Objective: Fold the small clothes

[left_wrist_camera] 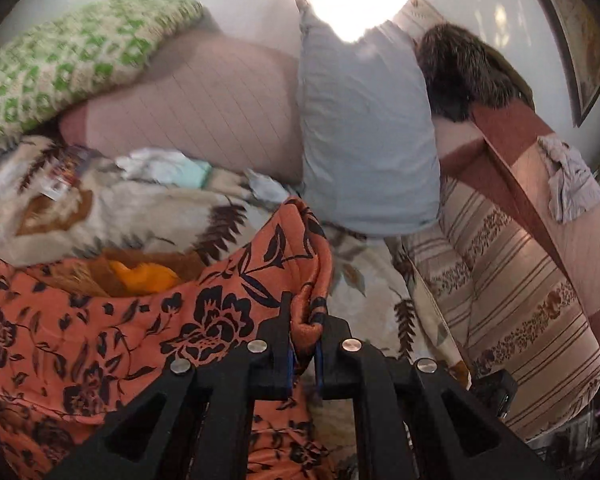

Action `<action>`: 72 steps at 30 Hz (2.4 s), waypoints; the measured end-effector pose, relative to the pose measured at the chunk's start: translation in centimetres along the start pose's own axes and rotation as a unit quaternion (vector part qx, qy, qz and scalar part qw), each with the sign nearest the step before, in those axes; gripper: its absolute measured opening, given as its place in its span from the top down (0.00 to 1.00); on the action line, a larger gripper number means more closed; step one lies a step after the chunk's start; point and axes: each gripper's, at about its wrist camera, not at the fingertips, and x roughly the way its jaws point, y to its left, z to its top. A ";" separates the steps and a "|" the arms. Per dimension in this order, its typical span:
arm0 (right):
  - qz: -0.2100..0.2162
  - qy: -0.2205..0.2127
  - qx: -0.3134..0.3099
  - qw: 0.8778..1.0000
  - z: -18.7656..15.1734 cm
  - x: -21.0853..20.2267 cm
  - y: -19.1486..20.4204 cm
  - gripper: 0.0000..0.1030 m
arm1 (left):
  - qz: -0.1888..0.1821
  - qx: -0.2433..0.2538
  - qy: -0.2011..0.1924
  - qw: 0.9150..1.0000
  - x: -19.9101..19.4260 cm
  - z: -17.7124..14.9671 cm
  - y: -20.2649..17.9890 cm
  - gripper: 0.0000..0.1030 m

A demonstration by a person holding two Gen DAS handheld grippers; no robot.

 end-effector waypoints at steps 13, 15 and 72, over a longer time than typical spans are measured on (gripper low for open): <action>0.021 0.047 0.030 0.998 0.6 1.2 -1.8 0.37 | 0.001 0.045 -0.028 0.999 -7.6 -0.5 4.2 0.39; 0.030 0.075 0.016 0.997 -0.1 2.3 -1.0 0.35 | 0.056 0.043 -0.056 0.996 -10.5 -0.8 7.6 0.39; -0.066 0.206 -0.340 0.915 -13.0 2.9 8.5 0.37 | 0.281 -0.051 -0.071 0.956 -18.9 -16.8 24.7 0.32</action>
